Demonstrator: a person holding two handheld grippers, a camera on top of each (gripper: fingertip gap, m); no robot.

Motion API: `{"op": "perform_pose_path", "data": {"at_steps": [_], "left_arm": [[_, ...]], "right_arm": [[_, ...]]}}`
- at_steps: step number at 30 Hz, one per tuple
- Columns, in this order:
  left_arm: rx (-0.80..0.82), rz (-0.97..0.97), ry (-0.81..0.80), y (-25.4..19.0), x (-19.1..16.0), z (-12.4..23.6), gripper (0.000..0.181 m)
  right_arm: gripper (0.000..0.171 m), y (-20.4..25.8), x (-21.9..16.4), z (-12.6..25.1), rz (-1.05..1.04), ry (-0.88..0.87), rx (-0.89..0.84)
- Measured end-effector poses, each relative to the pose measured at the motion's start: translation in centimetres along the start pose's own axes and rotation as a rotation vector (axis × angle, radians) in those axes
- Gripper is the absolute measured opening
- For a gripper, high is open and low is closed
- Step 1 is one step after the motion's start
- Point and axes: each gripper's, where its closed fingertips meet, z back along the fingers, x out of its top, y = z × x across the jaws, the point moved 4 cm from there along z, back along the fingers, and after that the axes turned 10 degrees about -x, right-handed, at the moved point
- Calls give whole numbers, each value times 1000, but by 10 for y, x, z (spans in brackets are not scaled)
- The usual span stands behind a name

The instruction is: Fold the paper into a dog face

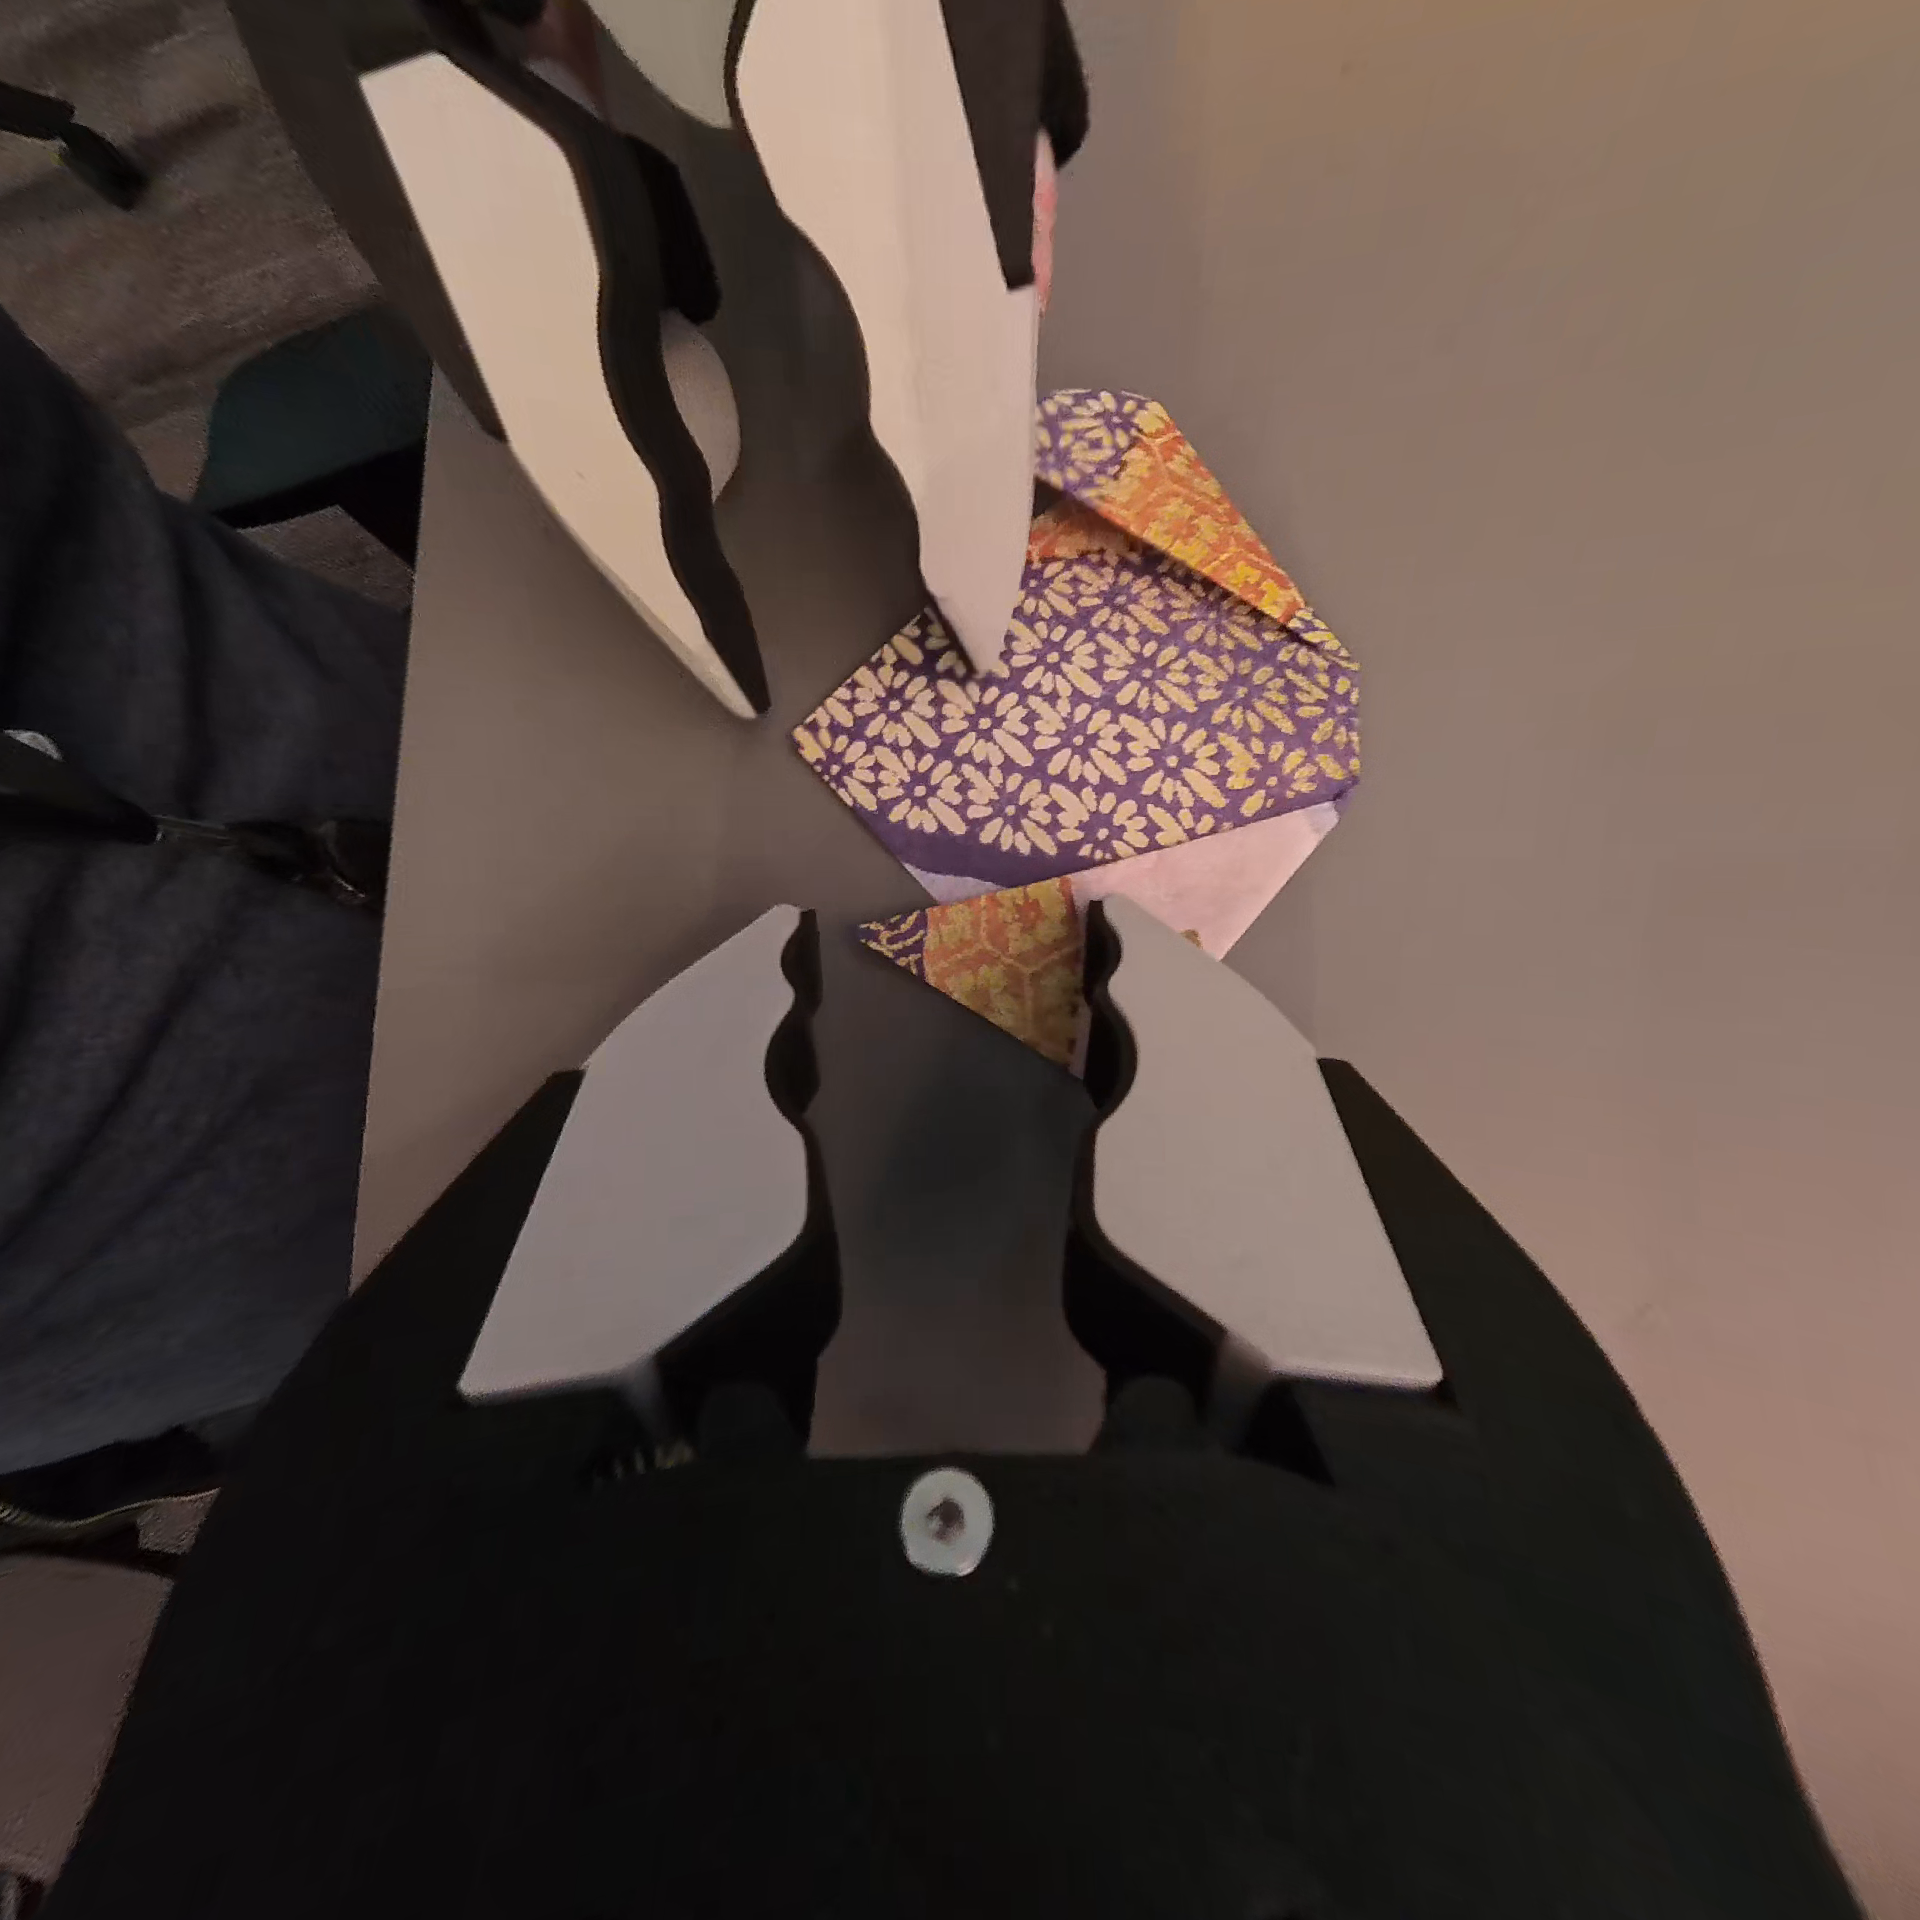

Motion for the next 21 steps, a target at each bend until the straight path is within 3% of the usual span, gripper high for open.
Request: {"op": "perform_pose_path", "data": {"at_steps": [1, 8, 12, 19, 21], "left_arm": [[5, -44, 23, -2, -1, 1, 44], [89, -367, 159, 2, 0, 0, 36], [108, -573, 230, 2, 2, -4, 17], [56, -471, 226, 9, 2, -3, 13], [37, -444, 201, 10, 3, -2, 13]], "right_arm": [[49, 0, -1, 0, 5, 1, -4], [36, -7, 1, 1, -42, 34, 65], [31, -10, 1, 1, -57, 54, 103], [33, -9, 1, 1, -25, 49, 110], [40, -8, 2, 0, 28, 24, 68]]}}
